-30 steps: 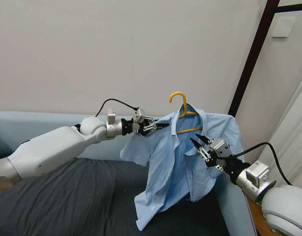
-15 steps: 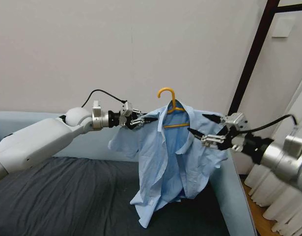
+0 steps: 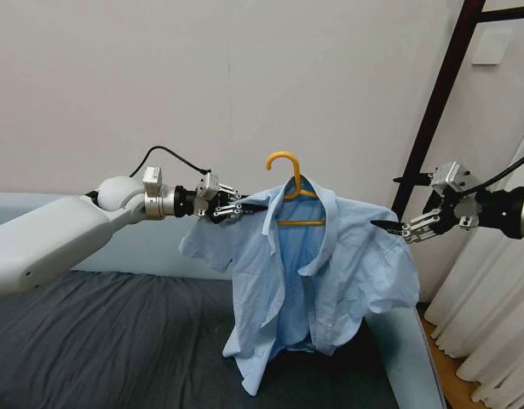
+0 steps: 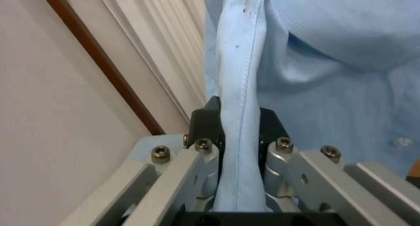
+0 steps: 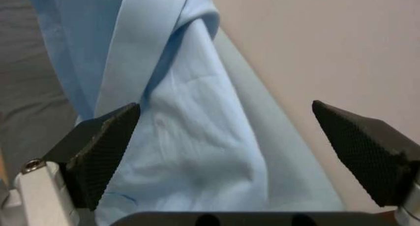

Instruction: Pick up the clothes from the sofa and hang them on the clothes hanger.

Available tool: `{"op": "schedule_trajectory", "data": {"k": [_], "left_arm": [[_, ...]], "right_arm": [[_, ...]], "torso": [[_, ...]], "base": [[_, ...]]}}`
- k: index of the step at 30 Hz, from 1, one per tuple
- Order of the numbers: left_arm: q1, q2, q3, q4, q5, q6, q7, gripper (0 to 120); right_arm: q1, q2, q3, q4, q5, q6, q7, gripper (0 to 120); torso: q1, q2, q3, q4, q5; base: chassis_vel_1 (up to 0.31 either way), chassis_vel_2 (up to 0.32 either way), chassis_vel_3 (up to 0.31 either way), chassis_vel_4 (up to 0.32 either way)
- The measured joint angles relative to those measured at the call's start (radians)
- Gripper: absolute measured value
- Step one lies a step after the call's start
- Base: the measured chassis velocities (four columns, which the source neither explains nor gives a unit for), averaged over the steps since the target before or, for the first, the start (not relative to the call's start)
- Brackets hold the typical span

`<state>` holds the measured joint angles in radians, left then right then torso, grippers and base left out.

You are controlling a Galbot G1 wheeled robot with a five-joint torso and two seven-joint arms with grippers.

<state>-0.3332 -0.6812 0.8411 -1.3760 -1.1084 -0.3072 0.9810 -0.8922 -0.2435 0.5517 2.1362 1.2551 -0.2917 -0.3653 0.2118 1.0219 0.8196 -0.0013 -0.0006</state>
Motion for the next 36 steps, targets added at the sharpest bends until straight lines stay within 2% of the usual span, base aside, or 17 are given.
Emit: {"op": "schedule_trajectory", "data": {"k": [3, 4, 7, 10, 11, 13, 17, 19, 22, 23, 25, 28, 32, 36], "left_arm": [[0.008, 0.006, -0.013, -0.028, -0.002, 0.001, 0.0, 7], [0.008, 0.006, -0.013, -0.028, -0.002, 0.001, 0.0, 7], [0.03, 0.021, -0.026, -0.065, 0.004, 0.004, -0.003, 7], [0.041, 0.029, -0.032, -0.077, 0.013, 0.005, -0.004, 7], [0.045, 0.032, -0.034, -0.082, 0.014, 0.005, -0.005, 7], [0.047, 0.034, -0.035, -0.084, 0.014, 0.005, -0.006, 7], [0.05, 0.043, -0.039, -0.099, 0.015, 0.007, -0.013, 7], [0.049, 0.043, -0.039, -0.101, 0.014, 0.009, -0.014, 7], [0.046, 0.039, -0.039, -0.107, 0.012, 0.014, -0.018, 7], [0.046, 0.039, -0.039, -0.107, 0.012, 0.014, -0.018, 7], [0.049, 0.037, -0.038, -0.112, 0.013, 0.016, -0.02, 7], [0.05, 0.036, -0.036, -0.113, 0.015, 0.017, -0.02, 7], [0.05, 0.038, -0.035, -0.113, 0.019, 0.017, -0.021, 7], [0.051, 0.044, -0.034, -0.114, 0.019, 0.015, -0.026, 7]], "right_arm": [[-0.119, -0.037, 0.123, 0.011, 0.107, -0.041, 0.044, 100], [-0.119, -0.037, 0.123, 0.011, 0.107, -0.041, 0.044, 100], [-0.269, -0.071, 0.29, -0.002, 0.19, -0.069, 0.095, 100], [-0.308, -0.085, 0.33, -0.013, 0.208, -0.074, 0.105, 100], [-0.317, -0.09, 0.339, -0.017, 0.21, -0.076, 0.106, 97], [-0.321, -0.092, 0.342, -0.019, 0.21, -0.078, 0.105, 94], [-0.307, -0.082, 0.298, 0.005, 0.179, -0.079, 0.088, 73], [-0.298, -0.075, 0.283, 0.012, 0.173, -0.079, 0.083, 70], [-0.259, -0.04, 0.206, 0.033, 0.155, -0.076, 0.08, 55], [-0.259, -0.04, 0.206, 0.033, 0.155, -0.076, 0.08, 55], [-0.238, -0.02, 0.174, 0.036, 0.154, -0.071, 0.08, 46], [-0.232, -0.013, 0.165, 0.036, 0.154, -0.067, 0.079, 39], [-0.233, -0.009, 0.161, 0.038, 0.152, -0.05, 0.073, 19], [-0.236, -0.008, 0.154, 0.044, 0.144, -0.037, 0.056, 10]], "torso": [[0.0, 0.0, 0.0, -0.0002, 0.0001], [0.0, 0.0, 0.0, -0.0002, 0.0001], [0.0, 0.0, 0.0, 0.0004, -0.0003], [0.0, 0.0, 0.0, 0.0004, -0.0003], [0.0, 0.0, 0.0, 0.0005, -0.0003], [0.0, 0.0, 0.0, 0.0004, -0.0003], [0.0, 0.0, 0.0, 0.0001, -0.0001], [0.0, 0.0, 0.0, 0.0, -0.0001], [0.0, 0.0, 0.0, -0.0001, 0.0002], [0.0, 0.0, 0.0, -0.0001, 0.0002], [0.0, 0.0, 0.0, -0.0001, 0.0003], [0.0, 0.0, 0.0, 0.0, 0.0001], [0.0, 0.0, 0.0, 0.0001, 0.0], [0.0, 0.0, 0.0, 0.0002, 0.0]], "base": [[0.0, 0.0, 0.0, 0.0], [0.0, 0.0, 0.0, 0.0], [0.0, 0.0, 0.0, 0.0], [0.0, 0.0, 0.0, 0.0], [0.0, 0.0, 0.0, 0.0], [0.0, 0.0, 0.0, 0.0], [0.0, 0.0, 0.0, 0.0], [0.0, 0.0, 0.0, 0.0], [0.0, 0.0, 0.0, 0.0], [0.0, 0.0, 0.0, 0.0], [0.0, 0.0, 0.0, 0.0], [0.0, 0.0, 0.0, 0.0], [0.0, 0.0, 0.0, 0.0], [0.0, 0.0, 0.0, 0.0]]}}
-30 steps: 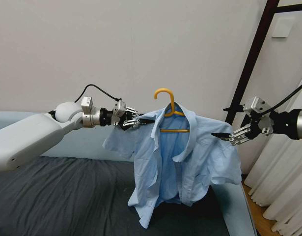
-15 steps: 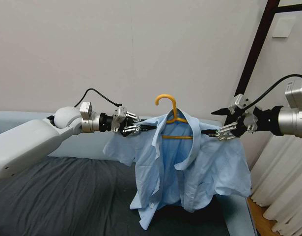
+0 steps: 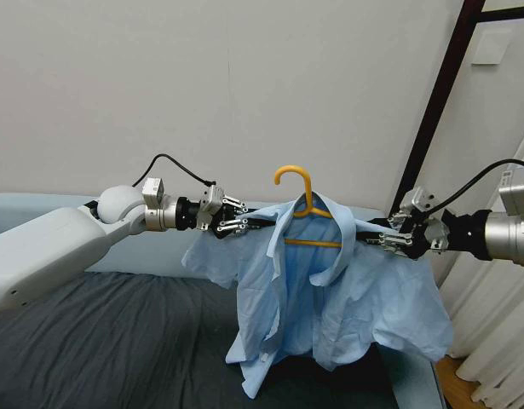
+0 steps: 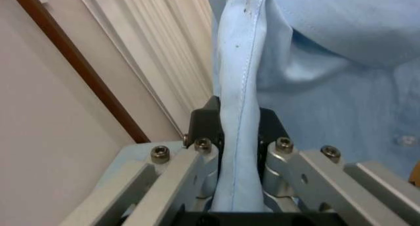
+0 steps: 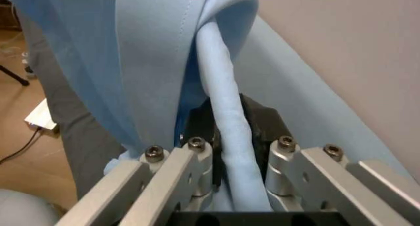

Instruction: Pick up the clothes from the sofa and hang them on the clothes hanger.

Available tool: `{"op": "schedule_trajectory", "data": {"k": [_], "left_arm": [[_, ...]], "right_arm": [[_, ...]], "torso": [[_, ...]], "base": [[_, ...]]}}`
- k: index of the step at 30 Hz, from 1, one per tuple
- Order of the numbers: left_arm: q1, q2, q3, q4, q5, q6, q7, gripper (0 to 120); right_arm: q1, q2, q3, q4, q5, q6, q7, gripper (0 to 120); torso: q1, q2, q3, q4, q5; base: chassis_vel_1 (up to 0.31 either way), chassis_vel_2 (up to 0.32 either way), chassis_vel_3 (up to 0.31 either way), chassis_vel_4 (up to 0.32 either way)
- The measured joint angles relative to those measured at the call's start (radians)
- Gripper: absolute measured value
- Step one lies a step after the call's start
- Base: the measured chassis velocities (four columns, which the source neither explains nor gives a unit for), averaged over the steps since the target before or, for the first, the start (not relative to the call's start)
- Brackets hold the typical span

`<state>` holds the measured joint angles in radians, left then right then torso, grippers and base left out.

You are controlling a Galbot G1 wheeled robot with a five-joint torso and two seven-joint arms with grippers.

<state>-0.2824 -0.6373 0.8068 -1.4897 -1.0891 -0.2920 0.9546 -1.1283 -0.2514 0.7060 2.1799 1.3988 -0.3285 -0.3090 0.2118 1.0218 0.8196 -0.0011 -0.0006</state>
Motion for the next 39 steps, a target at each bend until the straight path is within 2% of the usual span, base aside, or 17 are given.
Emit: {"op": "schedule_trajectory", "data": {"k": [7, 8, 11, 13, 14, 19, 21, 25, 26, 29, 31, 33, 34, 35, 38, 39], "left_arm": [[0.006, 0.007, 0.0, -0.005, 0.011, -0.018, -0.038, 8], [0.01, 0.011, 0.001, -0.006, 0.023, -0.034, -0.062, 14], [0.014, 0.018, 0.005, -0.01, 0.042, -0.059, -0.111, 20], [0.015, 0.024, 0.009, -0.016, 0.057, -0.084, -0.175, 32], [0.015, 0.024, 0.009, -0.016, 0.057, -0.084, -0.175, 32], [0.008, 0.044, 0.011, -0.013, 0.082, -0.127, -0.248, 54], [0.011, 0.049, 0.002, -0.014, 0.085, -0.131, -0.256, 57], [0.085, 0.086, -0.101, -0.042, 0.096, -0.135, -0.287, 76], [0.085, 0.086, -0.101, -0.042, 0.096, -0.135, -0.287, 76], [0.177, 0.131, -0.198, -0.087, 0.117, -0.135, -0.293, 89], [0.211, 0.141, -0.229, -0.103, 0.131, -0.134, -0.312, 93], [0.285, 0.163, -0.281, -0.157, 0.16, -0.133, -0.406, 98], [0.309, 0.169, -0.294, -0.181, 0.168, -0.133, -0.453, 100], [0.309, 0.169, -0.294, -0.181, 0.168, -0.133, -0.453, 100], [0.399, 0.167, -0.349, -0.271, 0.185, -0.118, -0.607, 100], [0.399, 0.167, -0.349, -0.271, 0.185, -0.118, -0.607, 100]], "right_arm": [[0.0, 0.0, -0.006, 0.0, -0.001, 0.017, -0.012, 9], [0.001, 0.0, -0.01, -0.001, -0.001, 0.022, -0.014, 9], [0.002, 0.0, -0.015, -0.003, -0.002, 0.026, -0.018, 8], [0.005, 0.002, -0.02, -0.001, -0.002, 0.029, -0.017, 8], [0.005, 0.002, -0.02, -0.001, -0.002, 0.029, -0.017, 8], [0.013, 0.026, -0.038, 0.006, 0.014, 0.028, 0.018, 8], [0.018, 0.035, -0.044, 0.009, 0.023, 0.025, 0.031, 8], [0.042, 0.09, -0.053, 0.006, 0.073, 0.012, 0.102, 8], [0.042, 0.09, -0.053, 0.006, 0.073, 0.012, 0.102, 8], [0.056, 0.121, -0.029, -0.01, 0.118, -0.008, 0.152, 8], [0.058, 0.128, -0.01, -0.016, 0.141, -0.02, 0.173, 8], [0.061, 0.138, 0.041, -0.029, 0.201, -0.045, 0.225, 8], [0.06, 0.14, 0.067, -0.034, 0.229, -0.059, 0.249, 8], [0.06, 0.14, 0.067, -0.034, 0.229, -0.059, 0.249, 8], [0.049, 0.131, 0.162, -0.065, 0.332, -0.104, 0.33, 8], [0.049, 0.131, 0.162, -0.065, 0.332, -0.104, 0.33, 8]], "torso": [[0.0, 0.0, 0.0, -0.0002, 0.0], [0.0, 0.0, 0.0, -0.0002, 0.0001], [0.0, 0.0, 0.0, 0.0, 0.0001], [0.0, 0.0, 0.0, 0.0, -0.0002], [0.0, 0.0, 0.0, 0.0, -0.0002], [0.0, 0.0, 0.0, -0.0001, 0.0], [0.0, 0.0, 0.0, -0.0001, 0.0], [0.0, 0.0, 0.0, -0.0003, 0.0001], [0.0, 0.0, 0.0, -0.0003, 0.0001], [0.0, 0.0, 0.0, 0.0002, 0.0001], [0.0, 0.0, 0.0, 0.0004, 0.0], [0.0, 0.0, 0.0, 0.0002, -0.0003], [0.0, 0.0, 0.0, 0.0, -0.0001], [0.0, 0.0, 0.0, 0.0, -0.0001], [0.0, 0.0, 0.0, -0.0002, 0.0], [0.0, 0.0, 0.0, -0.0002, 0.0]], "base": [[0.0, 0.0, 0.0, 0.0], [0.0, 0.0, 0.0, 0.0], [0.0, 0.0, 0.0, 0.0], [0.0, 0.0, 0.0, 0.0], [0.0, 0.0, 0.0, 0.0], [0.0, 0.0, 0.0, 0.0], [0.0, 0.0, 0.0, 0.0], [0.0, 0.0, 0.0, 0.0], [0.0, 0.0, 0.0, 0.0], [0.0, 0.0, 0.0, 0.0], [0.0, 0.0, 0.0, 0.0], [0.0, 0.0, 0.0, 0.0], [0.0, 0.0, 0.0, 0.0], [0.0, 0.0, 0.0, 0.0], [0.0, 0.0, 0.0, 0.0], [0.0, 0.0, 0.0, 0.0]]}}
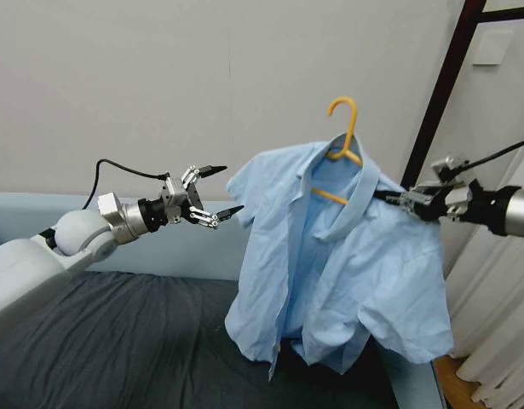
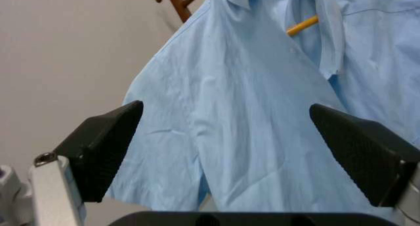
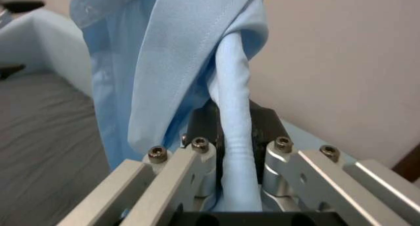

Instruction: Pick up the clothes from the sofa and hang them on the clothes hanger.

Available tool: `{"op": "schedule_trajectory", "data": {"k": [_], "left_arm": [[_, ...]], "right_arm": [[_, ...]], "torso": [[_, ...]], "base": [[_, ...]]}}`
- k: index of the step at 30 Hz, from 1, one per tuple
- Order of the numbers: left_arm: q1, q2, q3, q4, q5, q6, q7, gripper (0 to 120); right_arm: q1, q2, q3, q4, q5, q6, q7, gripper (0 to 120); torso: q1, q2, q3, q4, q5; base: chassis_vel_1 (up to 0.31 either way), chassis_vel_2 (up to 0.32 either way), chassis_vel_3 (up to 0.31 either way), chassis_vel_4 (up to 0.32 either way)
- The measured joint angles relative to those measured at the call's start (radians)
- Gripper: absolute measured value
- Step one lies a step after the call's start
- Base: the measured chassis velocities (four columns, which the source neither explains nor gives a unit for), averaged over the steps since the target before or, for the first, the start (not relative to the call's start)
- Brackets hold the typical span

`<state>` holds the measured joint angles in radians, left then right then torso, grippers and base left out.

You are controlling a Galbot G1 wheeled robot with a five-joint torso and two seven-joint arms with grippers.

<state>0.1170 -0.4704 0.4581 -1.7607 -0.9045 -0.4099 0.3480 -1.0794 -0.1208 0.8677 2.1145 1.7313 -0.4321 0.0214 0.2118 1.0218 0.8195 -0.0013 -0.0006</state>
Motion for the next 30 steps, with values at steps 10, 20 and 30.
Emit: {"op": "schedule_trajectory", "data": {"k": [10, 20, 30], "left_arm": [[0.101, -0.193, -0.053, -0.241, 0.006, 0.194, -0.533, 100], [-0.016, -0.381, 0.056, -0.264, -0.034, 0.308, -0.714, 100], [-0.024, -0.443, 0.091, -0.218, -0.032, 0.322, -0.718, 90]], "right_arm": [[-0.012, 0.002, 0.07, 0.035, 0.134, -0.074, 0.129, 8], [0.004, 0.026, 0.03, 0.043, 0.094, -0.089, 0.152, 8], [0.005, 0.022, 0.029, 0.057, 0.084, -0.09, 0.148, 8]], "torso": [[0.0, 0.0, 0.0, 0.0, 0.0003], [0.0, 0.0, 0.0, 0.0, 0.0005], [0.0, 0.0, 0.0, 0.0002, 0.0002]], "base": [[0.0, 0.0, 0.0, 0.0], [0.0, 0.0, 0.0, 0.0], [0.0, 0.0, 0.0, 0.0]]}}
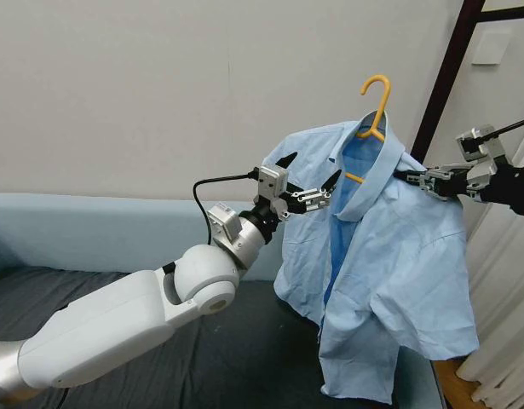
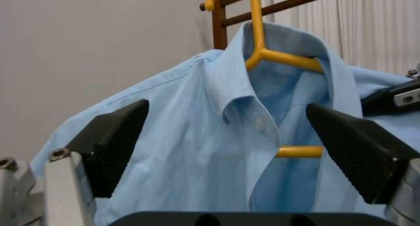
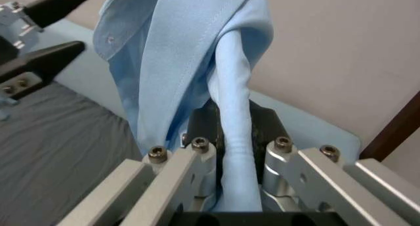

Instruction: Pick up the clothes from the sofa and hang them on the clothes hanger.

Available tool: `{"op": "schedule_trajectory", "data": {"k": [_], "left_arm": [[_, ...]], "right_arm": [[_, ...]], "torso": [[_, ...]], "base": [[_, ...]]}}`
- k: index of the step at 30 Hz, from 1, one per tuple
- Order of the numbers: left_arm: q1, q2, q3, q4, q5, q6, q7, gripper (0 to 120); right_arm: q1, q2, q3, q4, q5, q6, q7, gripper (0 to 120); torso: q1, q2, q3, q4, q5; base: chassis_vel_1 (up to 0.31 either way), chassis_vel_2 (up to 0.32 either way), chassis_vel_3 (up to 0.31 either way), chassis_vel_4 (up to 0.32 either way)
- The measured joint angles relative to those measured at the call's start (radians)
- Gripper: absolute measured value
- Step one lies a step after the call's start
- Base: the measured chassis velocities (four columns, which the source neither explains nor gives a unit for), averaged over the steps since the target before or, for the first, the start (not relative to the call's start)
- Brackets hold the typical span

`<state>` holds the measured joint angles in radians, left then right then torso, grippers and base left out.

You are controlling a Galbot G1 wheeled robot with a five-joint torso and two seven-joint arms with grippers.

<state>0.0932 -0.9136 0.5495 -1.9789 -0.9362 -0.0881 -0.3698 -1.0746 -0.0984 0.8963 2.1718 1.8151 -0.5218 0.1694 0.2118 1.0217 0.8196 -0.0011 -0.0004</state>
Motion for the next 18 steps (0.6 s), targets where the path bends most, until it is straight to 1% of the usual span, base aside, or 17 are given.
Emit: {"op": "schedule_trajectory", "data": {"k": [1, 2, 3, 7, 8, 9, 11, 13, 14, 16, 18], "left_arm": [[-0.002, -0.013, 0.002, 0.012, 0.005, -0.002, 0.002, 88], [-0.002, -0.013, 0.002, 0.012, 0.005, -0.002, 0.002, 88], [-0.003, -0.023, 0.004, 0.022, 0.008, -0.004, 0.003, 86], [-0.008, -0.06, 0.012, 0.058, 0.02, -0.015, 0.012, 69], [-0.008, -0.06, 0.012, 0.058, 0.02, -0.015, 0.012, 69], [-0.007, -0.063, 0.013, 0.069, 0.023, -0.022, 0.02, 62], [-0.004, -0.063, 0.014, 0.078, 0.029, -0.029, 0.027, 55], [0.002, -0.059, 0.014, 0.085, 0.033, -0.034, 0.033, 47], [0.002, -0.059, 0.014, 0.085, 0.033, -0.034, 0.033, 47], [0.006, -0.055, 0.014, 0.091, 0.038, -0.041, 0.039, 34], [0.006, -0.054, 0.013, 0.097, 0.039, -0.045, 0.042, 28]], "right_arm": [[0.0, -0.001, 0.0, 0.003, 0.0, 0.0, 0.0, 8], [0.0, -0.001, 0.0, 0.003, 0.0, 0.0, 0.0, 8], [0.0, -0.002, 0.0, 0.005, 0.0, 0.0, 0.0, 8], [0.0, -0.007, 0.0, 0.01, 0.002, 0.0, 0.004, 8], [0.0, -0.007, 0.0, 0.01, 0.002, 0.0, 0.004, 8], [0.0, -0.008, 0.001, 0.011, 0.004, 0.0, 0.005, 8], [0.001, -0.009, 0.003, 0.011, 0.008, 0.0, 0.005, 8], [0.001, -0.009, 0.003, 0.011, 0.011, 0.0, 0.006, 8], [0.001, -0.009, 0.003, 0.011, 0.011, 0.0, 0.006, 8], [0.001, -0.009, 0.003, 0.012, 0.012, 0.0, 0.006, 8], [0.001, -0.009, 0.002, 0.015, 0.012, 0.0, 0.005, 8]], "torso": [[0.0, 0.0, 0.0, 0.0, -0.0001], [0.0, 0.0, 0.0, 0.0, -0.0001], [0.0, 0.0, 0.0, -0.0001, -0.0001], [0.0, 0.0, 0.0, -0.0002, -0.0001], [0.0, 0.0, 0.0, -0.0002, -0.0001], [0.0, 0.0, 0.0, -0.0003, 0.0], [0.0, 0.0, 0.0, -0.0001, -0.0001], [0.0, 0.0, 0.0, 0.0, -0.0003], [0.0, 0.0, 0.0, 0.0, -0.0003], [0.0, 0.0, 0.0, 0.0, -0.0003], [0.0, 0.0, 0.0, -0.0001, -0.0003]], "base": [[0.0, 0.0, 0.0, 0.0], [0.0, 0.0, 0.0, 0.0], [0.0, 0.0, 0.0, 0.0], [0.0, 0.0, 0.0, 0.0], [0.0, 0.0, 0.0, 0.0], [0.0, 0.0, 0.0, 0.0], [0.0, 0.0, 0.0, 0.0], [0.0, 0.0, 0.0, 0.0], [0.0, 0.0, 0.0, 0.0], [0.0, 0.0, 0.0, 0.0], [0.0, 0.0, 0.0, 0.0]]}}
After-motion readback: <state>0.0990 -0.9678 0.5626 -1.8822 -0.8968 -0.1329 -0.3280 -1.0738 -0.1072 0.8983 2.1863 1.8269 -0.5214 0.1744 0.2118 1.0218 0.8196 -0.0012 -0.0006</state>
